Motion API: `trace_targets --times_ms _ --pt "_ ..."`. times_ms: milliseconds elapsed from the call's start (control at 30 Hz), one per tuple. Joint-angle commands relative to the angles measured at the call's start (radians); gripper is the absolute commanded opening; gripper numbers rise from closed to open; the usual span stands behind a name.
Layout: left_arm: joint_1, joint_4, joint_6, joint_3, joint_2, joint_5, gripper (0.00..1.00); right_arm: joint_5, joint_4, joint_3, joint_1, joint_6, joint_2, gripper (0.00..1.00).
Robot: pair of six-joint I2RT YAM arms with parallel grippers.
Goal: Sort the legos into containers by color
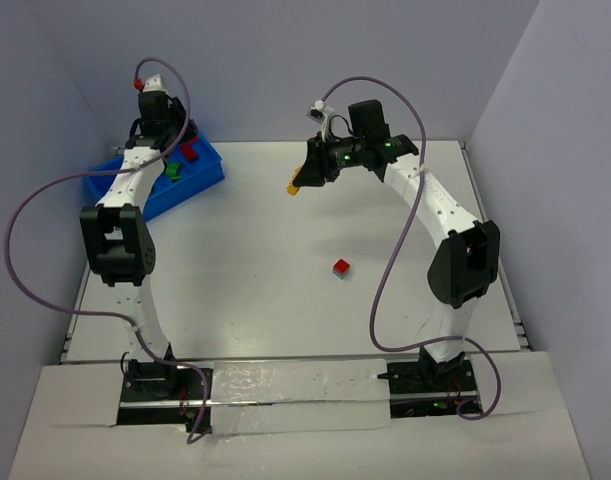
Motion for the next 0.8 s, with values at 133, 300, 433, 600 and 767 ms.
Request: trace_targets --times_ms 133,300,433,600,767 --pt "-0.019 0.023 0.077 0.111 0.127 -0.133 0.0 0.039 0.001 0.01 -0.006 -0.022 -0.039 0.0" --pt "-0.02 0.029 0.073 0.105 0.169 -0.147 0.0 0.043 0.004 0.014 -0.008 -0.022 -0.034 0.0" --pt "-0.021 0.027 0.073 0.106 0.196 -0.15 0.07 0.054 0.0 0.018 -0.012 -0.021 -0.031 0.0" --pt "-0.023 0.032 0.079 0.098 0.205 -0.144 0.29 0.059 0.0 0.025 -0.014 -0.022 -0.027 0.0" --pt "-0.023 0.034 0.089 0.124 0.217 -0.141 0.44 0.057 0.002 0.039 -0.014 -0.017 -0.016 0.0"
